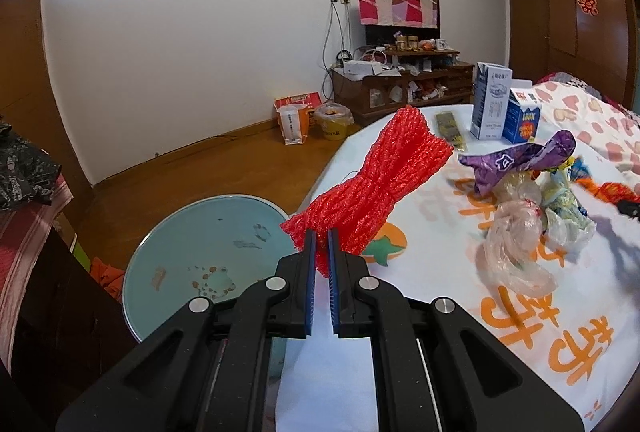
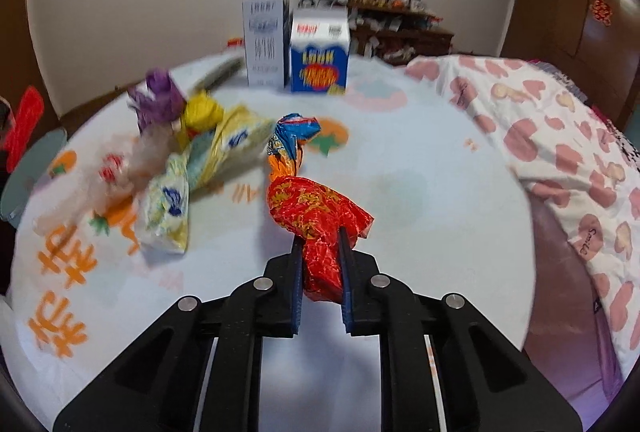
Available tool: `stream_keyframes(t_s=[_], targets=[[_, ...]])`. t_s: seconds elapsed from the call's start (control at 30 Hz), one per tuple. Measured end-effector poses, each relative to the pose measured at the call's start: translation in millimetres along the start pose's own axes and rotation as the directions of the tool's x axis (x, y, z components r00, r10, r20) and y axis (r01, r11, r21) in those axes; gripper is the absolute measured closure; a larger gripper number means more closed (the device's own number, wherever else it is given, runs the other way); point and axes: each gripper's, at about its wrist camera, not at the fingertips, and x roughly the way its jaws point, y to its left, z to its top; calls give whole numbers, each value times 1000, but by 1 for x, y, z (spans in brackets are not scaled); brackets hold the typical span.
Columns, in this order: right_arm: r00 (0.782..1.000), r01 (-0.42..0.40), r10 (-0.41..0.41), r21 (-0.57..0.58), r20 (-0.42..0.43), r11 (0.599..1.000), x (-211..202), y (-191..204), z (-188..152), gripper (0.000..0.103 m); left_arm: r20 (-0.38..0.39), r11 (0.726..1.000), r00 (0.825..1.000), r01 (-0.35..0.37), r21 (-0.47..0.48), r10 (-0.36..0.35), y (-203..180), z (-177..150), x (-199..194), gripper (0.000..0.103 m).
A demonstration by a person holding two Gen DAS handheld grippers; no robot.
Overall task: Collect trash
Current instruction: 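Grasp red-orange candy wrapper with right gripper while left gripper holds red mesh, then carry red mesh with left gripper over bin while right gripper brings candy wrapper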
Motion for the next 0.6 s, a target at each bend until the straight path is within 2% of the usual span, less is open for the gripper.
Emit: stream_keyframes(t_s=[0.27,0.6], targets=[[993,-1,1,-2,121,1000,-45,12,27,87,26,1000,999,-19,-22,20,7,7,-11,97],[981,-82,92,-62,170,995,-43,73,56,87,8,995,997,-80,-60,81,22,9,-6,97]])
